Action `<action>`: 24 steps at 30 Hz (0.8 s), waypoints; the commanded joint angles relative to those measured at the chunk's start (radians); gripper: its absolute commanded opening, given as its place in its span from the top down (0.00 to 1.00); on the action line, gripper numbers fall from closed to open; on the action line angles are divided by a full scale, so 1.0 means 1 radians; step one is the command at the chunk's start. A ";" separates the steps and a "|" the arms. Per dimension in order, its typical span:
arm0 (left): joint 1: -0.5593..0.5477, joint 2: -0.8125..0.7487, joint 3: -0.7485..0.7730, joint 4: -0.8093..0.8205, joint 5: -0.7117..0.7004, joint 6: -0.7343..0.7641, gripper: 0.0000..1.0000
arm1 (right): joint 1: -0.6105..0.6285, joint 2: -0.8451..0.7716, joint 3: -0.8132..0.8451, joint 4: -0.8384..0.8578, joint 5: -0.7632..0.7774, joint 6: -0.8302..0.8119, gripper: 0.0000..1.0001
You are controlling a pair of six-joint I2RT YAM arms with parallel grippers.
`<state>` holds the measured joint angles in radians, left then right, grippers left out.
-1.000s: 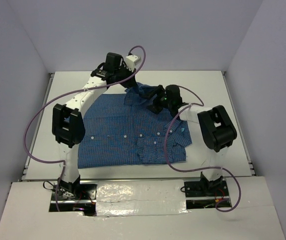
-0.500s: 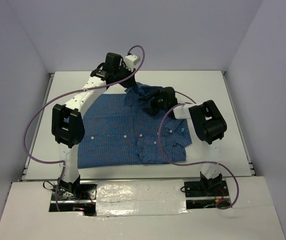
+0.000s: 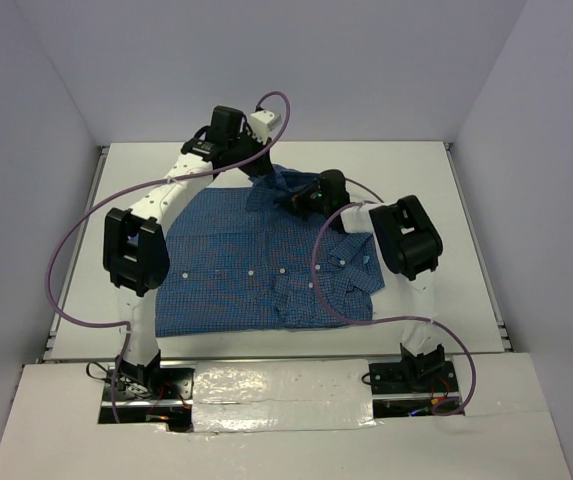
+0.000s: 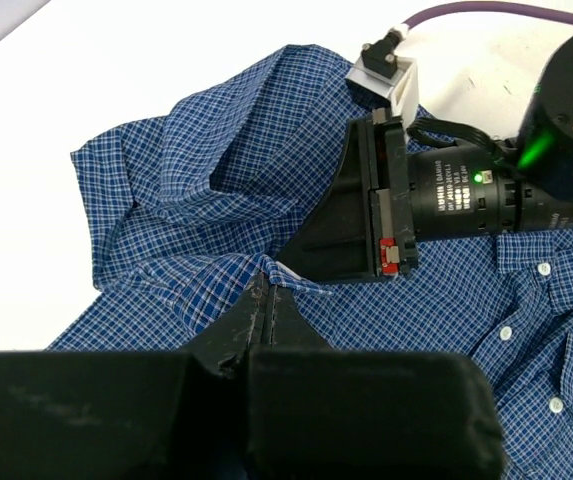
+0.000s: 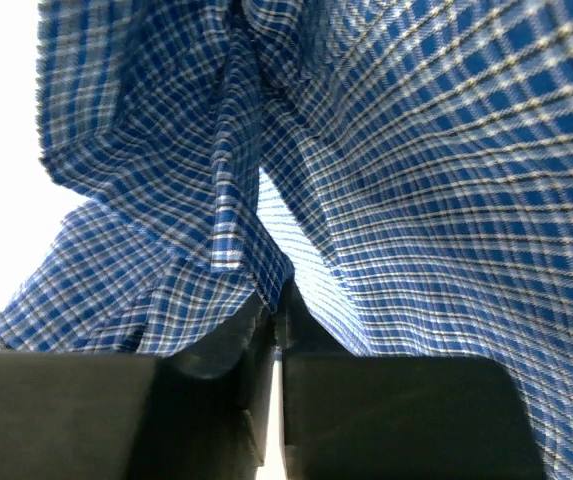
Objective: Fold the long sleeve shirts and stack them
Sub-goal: Fold the shirt
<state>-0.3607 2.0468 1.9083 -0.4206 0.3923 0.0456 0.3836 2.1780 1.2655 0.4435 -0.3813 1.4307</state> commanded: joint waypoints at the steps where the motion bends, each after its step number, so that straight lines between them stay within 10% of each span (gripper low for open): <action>1: 0.005 -0.056 0.005 0.008 0.040 0.008 1.00 | 0.005 0.006 0.028 0.060 -0.024 -0.009 0.95; 5: 0.009 -0.051 0.009 -0.106 0.185 0.224 0.92 | -0.003 -0.036 -0.009 0.072 -0.056 -0.056 1.00; 14: 0.032 -0.235 -0.194 -0.409 0.275 1.301 0.53 | -0.035 -0.158 -0.024 -0.106 -0.163 -0.338 1.00; 20: 0.037 -0.376 -0.503 -0.253 0.195 1.727 0.47 | -0.043 -0.170 -0.041 -0.107 -0.197 -0.345 1.00; 24: 0.011 -0.364 -0.630 -0.164 0.085 1.757 0.41 | -0.043 -0.167 -0.020 -0.153 -0.188 -0.375 1.00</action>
<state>-0.3332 1.6558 1.3609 -0.6670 0.5385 1.6241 0.3466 2.0521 1.2354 0.3351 -0.5575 1.1057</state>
